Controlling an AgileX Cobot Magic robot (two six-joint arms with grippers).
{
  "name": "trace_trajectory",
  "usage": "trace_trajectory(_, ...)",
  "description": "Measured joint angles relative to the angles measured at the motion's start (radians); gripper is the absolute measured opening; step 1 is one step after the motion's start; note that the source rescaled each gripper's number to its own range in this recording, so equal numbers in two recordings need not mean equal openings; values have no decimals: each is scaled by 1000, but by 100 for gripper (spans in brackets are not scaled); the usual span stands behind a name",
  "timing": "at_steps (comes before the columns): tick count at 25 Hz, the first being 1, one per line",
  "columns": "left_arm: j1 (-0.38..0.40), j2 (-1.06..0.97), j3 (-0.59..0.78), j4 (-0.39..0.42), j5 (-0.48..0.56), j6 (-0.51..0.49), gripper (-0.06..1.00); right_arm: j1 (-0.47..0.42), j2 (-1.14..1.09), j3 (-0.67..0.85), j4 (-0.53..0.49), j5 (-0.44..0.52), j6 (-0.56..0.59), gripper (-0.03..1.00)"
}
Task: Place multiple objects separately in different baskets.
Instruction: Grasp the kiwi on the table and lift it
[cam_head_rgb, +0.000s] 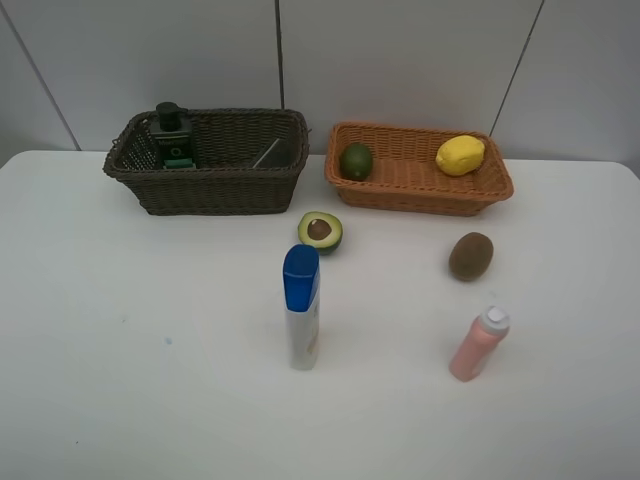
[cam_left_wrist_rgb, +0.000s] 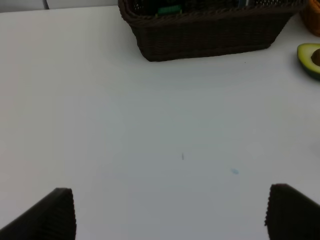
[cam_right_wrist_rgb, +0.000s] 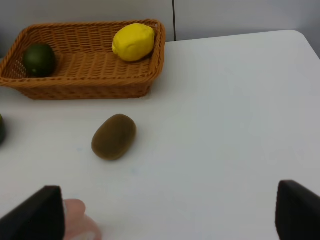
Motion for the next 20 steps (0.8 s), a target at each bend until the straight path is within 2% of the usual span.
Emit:
trace_trajectory(5,0,0,0,0,0,0,100,0,8,0,0,0,1,100)
trace_trajectory(8,0,0,0,-1,0,0,100,0,91,0,0,-1,4,100)
trace_trajectory(13,0,0,0,-1,0,0,100,0,403,-50,1,-40,69,100)
trace_trajectory(20,0,0,0,-1,0,0,100,0,987,-227,3,-68,98,100)
